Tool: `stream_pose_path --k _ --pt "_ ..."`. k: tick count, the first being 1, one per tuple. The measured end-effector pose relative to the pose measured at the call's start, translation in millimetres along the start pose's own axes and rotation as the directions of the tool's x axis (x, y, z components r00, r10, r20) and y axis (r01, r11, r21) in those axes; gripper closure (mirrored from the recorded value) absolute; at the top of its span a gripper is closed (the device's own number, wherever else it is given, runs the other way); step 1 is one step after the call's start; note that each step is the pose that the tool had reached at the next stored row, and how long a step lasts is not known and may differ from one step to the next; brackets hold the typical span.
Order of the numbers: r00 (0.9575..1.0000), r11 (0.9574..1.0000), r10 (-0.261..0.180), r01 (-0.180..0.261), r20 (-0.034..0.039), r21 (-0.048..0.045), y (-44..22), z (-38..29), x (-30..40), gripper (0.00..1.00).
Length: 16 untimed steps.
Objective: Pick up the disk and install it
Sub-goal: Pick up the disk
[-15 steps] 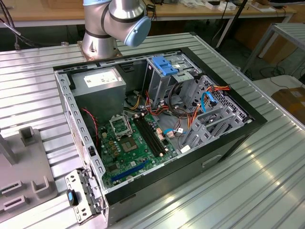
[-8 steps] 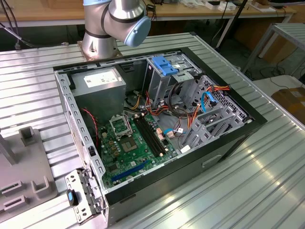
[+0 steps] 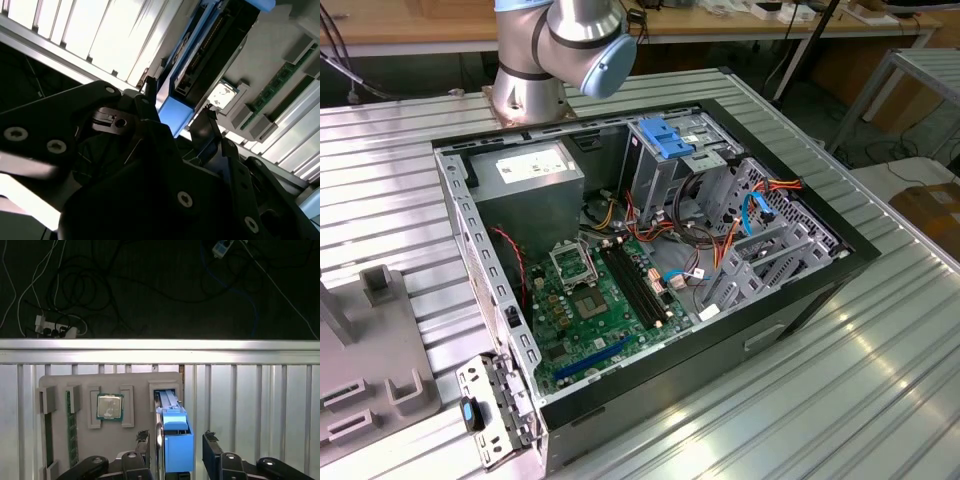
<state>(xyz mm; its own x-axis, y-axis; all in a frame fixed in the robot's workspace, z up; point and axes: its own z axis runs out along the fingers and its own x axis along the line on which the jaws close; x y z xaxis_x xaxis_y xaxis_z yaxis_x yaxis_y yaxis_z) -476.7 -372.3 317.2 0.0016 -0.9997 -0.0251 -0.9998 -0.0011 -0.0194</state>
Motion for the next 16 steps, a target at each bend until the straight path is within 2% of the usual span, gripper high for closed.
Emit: stream_pose_path --k 2,3,5,9,16 --pt "1.0000 1.0000 0.000 0.000 -0.0001 -0.0014 0.1 0.1 -0.1 0.46" --pt "1.0000 0.9999 0.000 0.000 0.0001 -0.0123 0.1 0.2 -0.1 0.46" --pt "1.0000 0.9999 0.001 -0.001 0.0000 -0.0170 0.1 0.1 0.0 0.46" --pt "1.0000 0.9998 0.001 -0.001 0.0001 -0.0188 -0.1 0.2 0.0 0.46" --pt "1.0000 0.9998 0.001 -0.001 -0.0001 -0.0190 -0.3 5.0 0.1 0.46"
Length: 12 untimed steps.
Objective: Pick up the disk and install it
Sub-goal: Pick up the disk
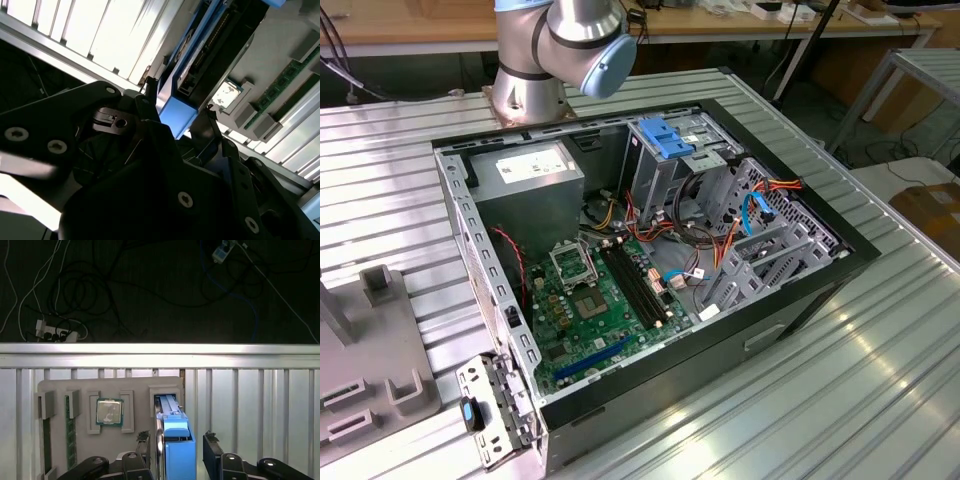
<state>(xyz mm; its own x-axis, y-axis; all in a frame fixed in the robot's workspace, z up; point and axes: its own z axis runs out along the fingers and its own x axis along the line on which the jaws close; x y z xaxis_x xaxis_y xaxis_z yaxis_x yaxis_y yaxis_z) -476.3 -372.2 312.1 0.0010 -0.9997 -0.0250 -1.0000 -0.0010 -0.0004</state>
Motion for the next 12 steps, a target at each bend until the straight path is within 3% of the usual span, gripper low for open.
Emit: stream_pose_path --k 7,8,12 --pt "1.0000 1.0000 0.000 0.000 0.0000 0.0002 -0.1 0.3 0.0 0.46" --pt "1.0000 1.0000 0.000 0.000 0.0001 0.0002 -0.1 0.3 0.0 0.54" --pt "1.0000 1.0000 0.000 0.000 0.0000 0.0001 -0.2 0.4 0.0 0.63"
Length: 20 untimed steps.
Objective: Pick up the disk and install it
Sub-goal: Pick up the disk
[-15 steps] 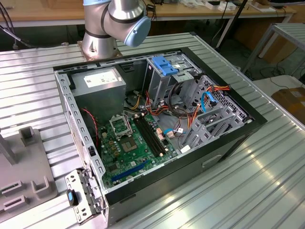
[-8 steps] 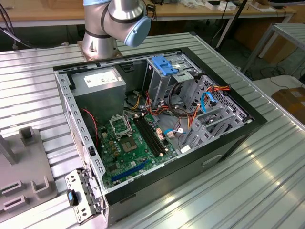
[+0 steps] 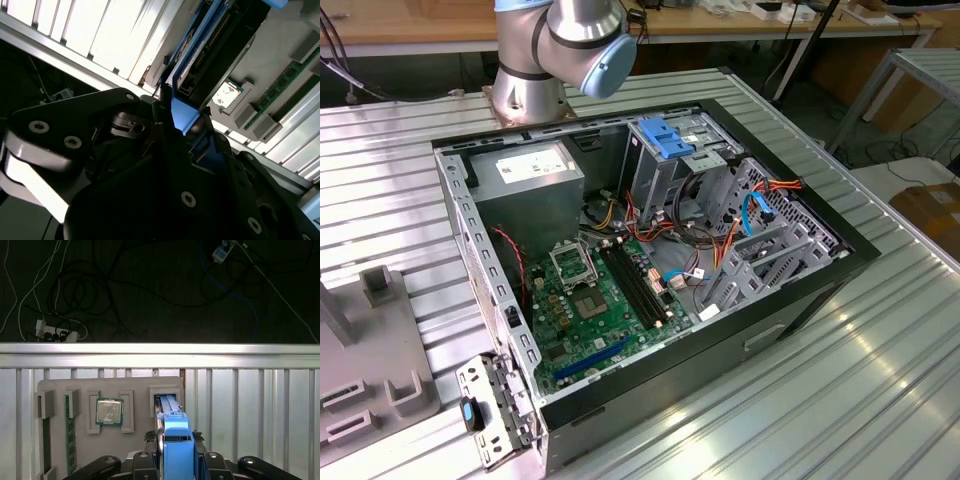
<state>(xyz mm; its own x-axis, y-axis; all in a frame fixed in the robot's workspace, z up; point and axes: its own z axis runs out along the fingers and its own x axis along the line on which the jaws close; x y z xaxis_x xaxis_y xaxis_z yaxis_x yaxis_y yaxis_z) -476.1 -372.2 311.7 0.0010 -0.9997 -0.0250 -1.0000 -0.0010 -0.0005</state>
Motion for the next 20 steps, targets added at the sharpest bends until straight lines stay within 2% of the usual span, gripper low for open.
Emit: stream_pose_path --k 12,16,17,20 --pt "1.0000 1.0000 0.000 0.000 0.0000 0.0001 -0.2 0.4 0.0 0.63" --pt "1.0000 1.0000 0.000 0.000 0.0000 0.0001 -0.2 -6.8 -0.1 0.63" --pt "1.0000 1.0000 0.000 0.000 0.0000 0.0001 -0.2 -10.8 -0.2 0.63" --pt "1.0000 1.0000 0.000 0.000 0.0002 0.0000 -0.2 -17.1 -0.4 0.63"
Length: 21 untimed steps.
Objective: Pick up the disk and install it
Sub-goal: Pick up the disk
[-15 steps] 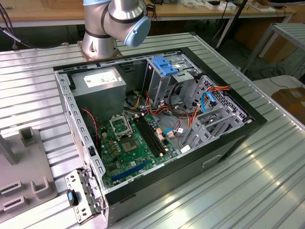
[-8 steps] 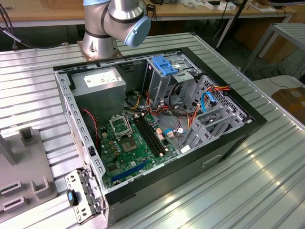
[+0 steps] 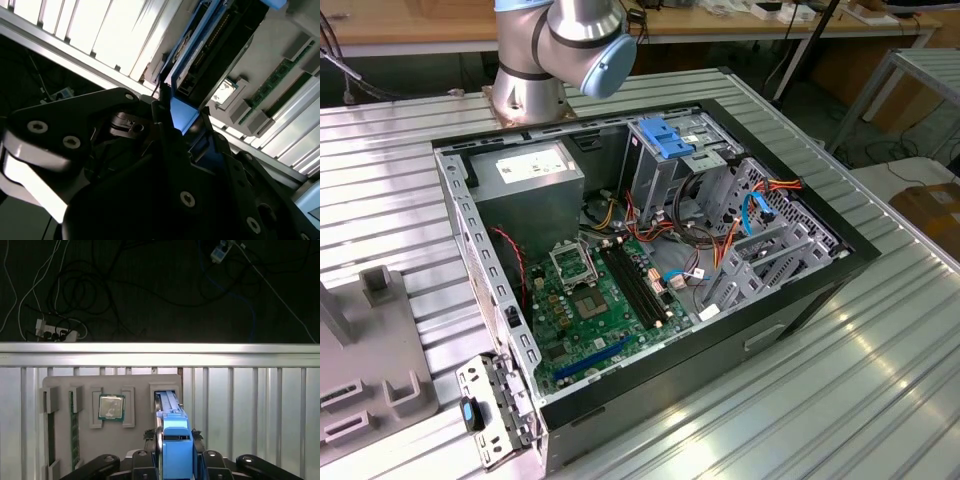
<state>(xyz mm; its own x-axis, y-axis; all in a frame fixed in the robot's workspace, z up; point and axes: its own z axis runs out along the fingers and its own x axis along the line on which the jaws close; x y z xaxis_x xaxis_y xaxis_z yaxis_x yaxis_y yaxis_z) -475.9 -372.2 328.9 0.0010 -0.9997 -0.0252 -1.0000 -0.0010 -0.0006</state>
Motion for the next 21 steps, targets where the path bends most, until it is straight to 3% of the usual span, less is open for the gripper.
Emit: stream_pose_path --k 4,13,21 --pt "1.0000 1.0000 0.000 0.000 0.0011 0.0001 0.0 -8.1 -0.2 0.63" --pt "1.0000 1.0000 0.000 0.000 0.0020 0.0005 0.0 -45.4 -1.1 0.63" --pt "1.0000 1.0000 0.000 0.000 0.0058 0.0026 0.0 -55.7 -1.4 0.63"
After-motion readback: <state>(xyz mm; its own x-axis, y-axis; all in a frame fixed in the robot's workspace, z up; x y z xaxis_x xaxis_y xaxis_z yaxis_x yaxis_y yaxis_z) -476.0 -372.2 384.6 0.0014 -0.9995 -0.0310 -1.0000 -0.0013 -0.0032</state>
